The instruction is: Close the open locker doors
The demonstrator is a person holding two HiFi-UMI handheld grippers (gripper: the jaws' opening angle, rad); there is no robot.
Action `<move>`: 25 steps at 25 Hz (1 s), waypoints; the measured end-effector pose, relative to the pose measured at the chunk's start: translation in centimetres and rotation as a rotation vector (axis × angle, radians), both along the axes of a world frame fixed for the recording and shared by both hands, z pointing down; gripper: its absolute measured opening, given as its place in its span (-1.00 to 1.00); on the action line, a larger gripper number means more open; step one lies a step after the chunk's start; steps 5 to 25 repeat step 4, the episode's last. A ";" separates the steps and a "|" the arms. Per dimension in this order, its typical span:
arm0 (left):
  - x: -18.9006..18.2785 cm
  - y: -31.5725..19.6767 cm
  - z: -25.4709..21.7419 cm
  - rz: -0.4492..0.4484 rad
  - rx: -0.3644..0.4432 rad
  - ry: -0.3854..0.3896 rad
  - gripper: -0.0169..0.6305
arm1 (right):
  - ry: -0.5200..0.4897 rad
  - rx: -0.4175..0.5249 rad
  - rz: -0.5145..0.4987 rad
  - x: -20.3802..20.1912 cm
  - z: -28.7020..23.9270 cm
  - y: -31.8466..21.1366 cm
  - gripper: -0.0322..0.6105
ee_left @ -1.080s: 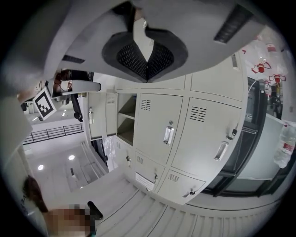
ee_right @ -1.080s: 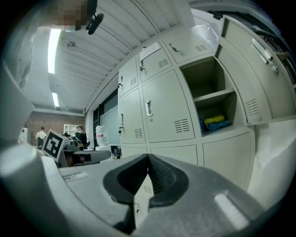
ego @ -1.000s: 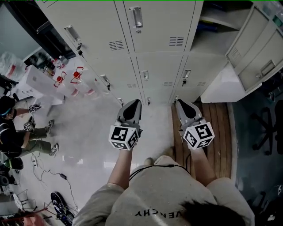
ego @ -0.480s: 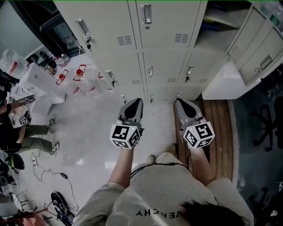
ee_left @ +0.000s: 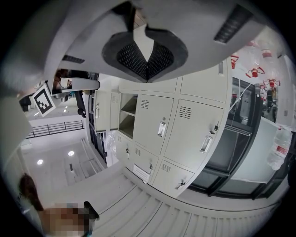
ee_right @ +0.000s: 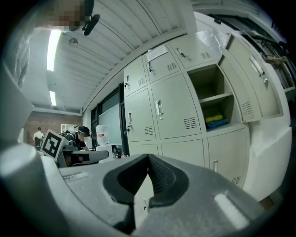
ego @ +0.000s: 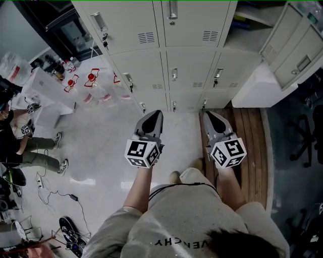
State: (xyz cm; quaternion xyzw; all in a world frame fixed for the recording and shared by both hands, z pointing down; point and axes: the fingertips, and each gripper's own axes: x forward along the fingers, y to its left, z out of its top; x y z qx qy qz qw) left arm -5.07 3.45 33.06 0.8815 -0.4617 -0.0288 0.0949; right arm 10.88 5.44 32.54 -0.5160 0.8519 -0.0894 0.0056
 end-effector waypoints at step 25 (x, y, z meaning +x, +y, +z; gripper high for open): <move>-0.6 0.9 0.1 0.000 -0.001 -0.001 -0.95 | -0.001 -0.001 -0.003 -0.7 0.1 1.0 -0.90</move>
